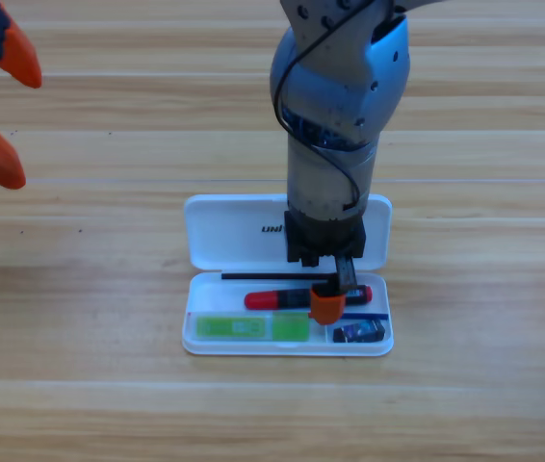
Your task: Clean up eraser and pencils
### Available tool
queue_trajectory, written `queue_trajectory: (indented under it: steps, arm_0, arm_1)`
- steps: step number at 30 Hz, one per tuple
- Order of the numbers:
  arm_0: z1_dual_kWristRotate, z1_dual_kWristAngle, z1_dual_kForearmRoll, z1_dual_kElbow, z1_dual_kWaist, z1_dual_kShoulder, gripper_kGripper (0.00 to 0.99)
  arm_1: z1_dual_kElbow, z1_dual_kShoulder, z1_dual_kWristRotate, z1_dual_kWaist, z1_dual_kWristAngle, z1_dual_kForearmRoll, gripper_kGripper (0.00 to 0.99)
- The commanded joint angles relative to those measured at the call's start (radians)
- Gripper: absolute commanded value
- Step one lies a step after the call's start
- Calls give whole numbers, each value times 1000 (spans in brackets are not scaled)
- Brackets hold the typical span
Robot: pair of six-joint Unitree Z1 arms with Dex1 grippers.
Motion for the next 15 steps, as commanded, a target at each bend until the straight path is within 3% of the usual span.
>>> queue_trajectory:
  steps: [1,5,11,15]
  arm_0:
    - [14,-4,-2,24,22,-12,990]
    - [12,-4,-4,16,22,-11,990]
    - [14,-3,-10,4,35,0,990]
    - [34,-15,-13,-25,81,28,990]
  arm_1:
    - [44,-83,15,53,20,35,861]
    - [83,-188,26,84,59,61,867]
    - [204,-387,46,116,171,62,951]
    - [251,-504,114,119,203,24,990]
